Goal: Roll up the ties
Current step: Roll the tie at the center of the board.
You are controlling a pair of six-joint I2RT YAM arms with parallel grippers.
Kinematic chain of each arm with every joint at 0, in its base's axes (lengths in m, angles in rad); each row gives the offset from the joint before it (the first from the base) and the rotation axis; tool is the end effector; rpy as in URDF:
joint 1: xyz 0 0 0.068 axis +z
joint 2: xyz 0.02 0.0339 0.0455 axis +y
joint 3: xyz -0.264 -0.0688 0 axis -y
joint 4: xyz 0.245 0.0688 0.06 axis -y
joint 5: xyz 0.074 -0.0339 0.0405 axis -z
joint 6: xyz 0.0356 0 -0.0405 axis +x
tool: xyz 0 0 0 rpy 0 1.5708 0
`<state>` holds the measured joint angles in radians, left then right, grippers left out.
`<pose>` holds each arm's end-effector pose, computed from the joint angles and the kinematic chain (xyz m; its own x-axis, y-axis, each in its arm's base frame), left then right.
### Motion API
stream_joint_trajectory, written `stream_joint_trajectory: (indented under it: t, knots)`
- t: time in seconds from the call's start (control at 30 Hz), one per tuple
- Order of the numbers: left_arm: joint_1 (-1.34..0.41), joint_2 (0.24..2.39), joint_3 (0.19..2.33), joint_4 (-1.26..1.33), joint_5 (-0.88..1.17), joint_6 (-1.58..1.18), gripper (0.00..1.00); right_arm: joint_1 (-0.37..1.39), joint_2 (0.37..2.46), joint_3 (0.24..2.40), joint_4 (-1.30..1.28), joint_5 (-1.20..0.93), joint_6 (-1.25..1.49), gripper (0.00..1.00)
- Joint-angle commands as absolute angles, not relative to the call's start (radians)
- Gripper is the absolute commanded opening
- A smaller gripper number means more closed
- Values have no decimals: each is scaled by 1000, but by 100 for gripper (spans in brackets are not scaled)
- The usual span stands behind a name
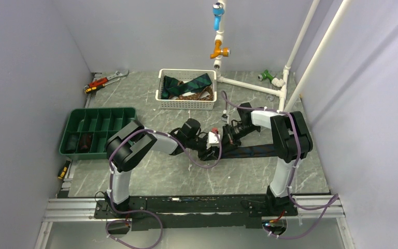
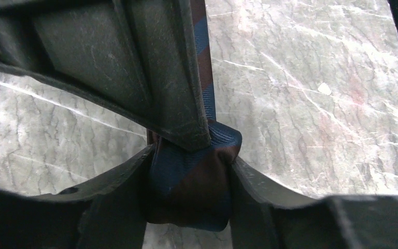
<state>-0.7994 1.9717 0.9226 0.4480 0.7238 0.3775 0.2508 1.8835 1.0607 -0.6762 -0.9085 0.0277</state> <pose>0.2481 -0.2890 0.1171 -0.0282 0.4251 -0.9047 0.9986 -0.0279 -0.0442 0.3018 0.1063 0.1303 -0.9716 -0.2313 -0.0499 -0.1806 0.5883 0.7882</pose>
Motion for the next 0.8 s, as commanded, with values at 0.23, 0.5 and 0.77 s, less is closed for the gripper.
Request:
stream_joint_trajectory:
  t: [0.23, 0.5, 0.77]
  knots:
    - [-777, 1970, 863, 333, 666, 469, 72, 249, 1965, 1094, -659, -559, -79, 0]
    - [-775, 1914, 766, 590, 691, 416, 82, 250, 1981, 1102, -651, -452, -114, 0]
    - [-807, 2015, 852, 688, 679, 314, 84, 252, 2011, 1096, -625, -396, -123, 0]
